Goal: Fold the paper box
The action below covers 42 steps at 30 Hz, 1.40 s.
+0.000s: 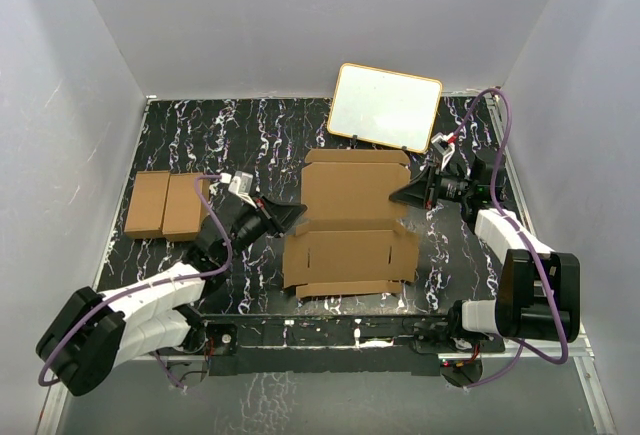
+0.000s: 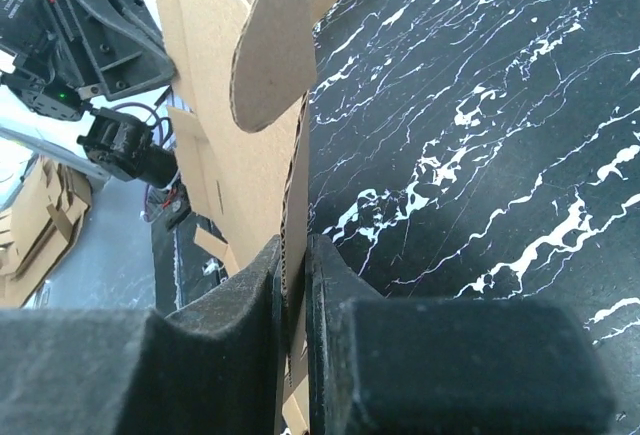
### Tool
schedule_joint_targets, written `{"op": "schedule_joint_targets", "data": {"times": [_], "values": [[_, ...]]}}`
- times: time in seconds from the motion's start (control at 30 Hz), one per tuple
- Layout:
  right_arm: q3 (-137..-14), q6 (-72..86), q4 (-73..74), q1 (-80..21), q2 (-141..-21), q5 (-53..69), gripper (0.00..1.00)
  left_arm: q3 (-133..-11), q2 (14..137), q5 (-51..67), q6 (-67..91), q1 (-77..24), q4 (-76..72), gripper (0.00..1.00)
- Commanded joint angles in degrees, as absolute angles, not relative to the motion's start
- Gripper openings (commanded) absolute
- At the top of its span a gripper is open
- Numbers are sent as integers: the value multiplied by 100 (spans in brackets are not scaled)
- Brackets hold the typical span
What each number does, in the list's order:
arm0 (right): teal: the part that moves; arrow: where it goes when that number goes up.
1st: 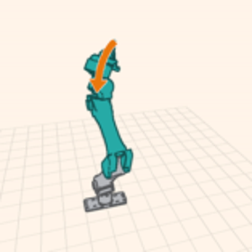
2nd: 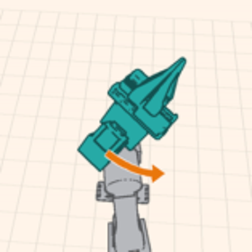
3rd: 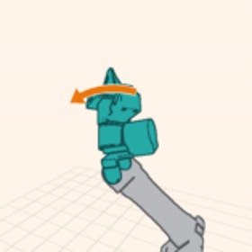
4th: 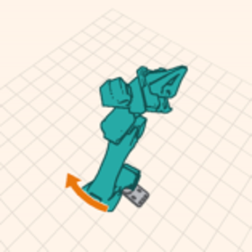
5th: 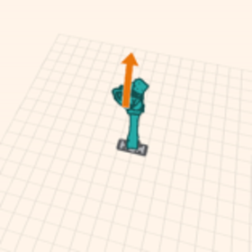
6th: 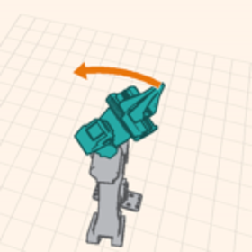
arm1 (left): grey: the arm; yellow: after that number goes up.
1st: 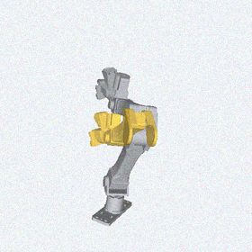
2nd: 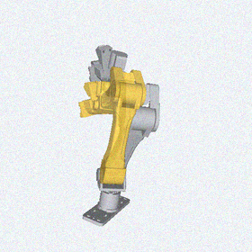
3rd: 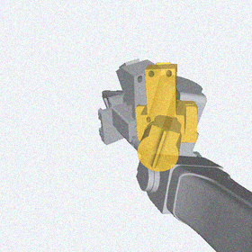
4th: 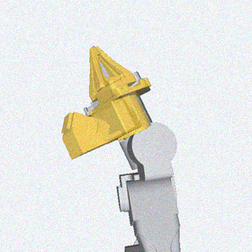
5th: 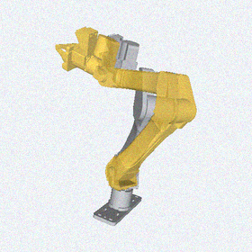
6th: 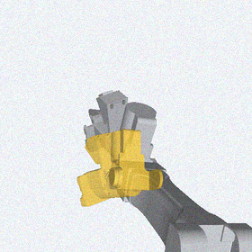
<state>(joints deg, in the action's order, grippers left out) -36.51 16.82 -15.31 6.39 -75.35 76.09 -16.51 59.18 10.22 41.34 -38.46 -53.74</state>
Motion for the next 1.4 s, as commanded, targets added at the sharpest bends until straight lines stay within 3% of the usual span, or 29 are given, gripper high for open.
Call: {"op": "schedule_joint_targets", "data": {"times": [0.0,0.1,0.2,0.37,0.73,0.97,1.17,1.37], "values": [[-3723,1345,-1890,612,-7312,8092,8,-1697,5983,1047,4109,-3885,-5611,0],[-3819,1017,-1576,628,-7269,8197,8,-1703,5961,1013,4066,-3885,-5439,2],[-3865,884,-1411,664,-7238,8232,8,-1681,5877,954,4027,-3886,-5277,14],[-3883,841,-1381,697,-7208,8295,8,-1723,5491,807,3802,-3883,-4692,43],[-3979,472,-1011,713,-7176,8366,8,-2581,4299,653,2552,-3790,-2458,97],[-4024,235,-815,716,-7168,8389,8,-4008,5300,2611,2366,-2777,-1498,97],[-4042,159,-734,721,-7179,8396,8,-4665,6468,4980,3292,-1302,-2135,97],[-4069,95,-662,717,-7207,8419,8,-5596,7709,6342,3380,-1063,-2430,97]]}}
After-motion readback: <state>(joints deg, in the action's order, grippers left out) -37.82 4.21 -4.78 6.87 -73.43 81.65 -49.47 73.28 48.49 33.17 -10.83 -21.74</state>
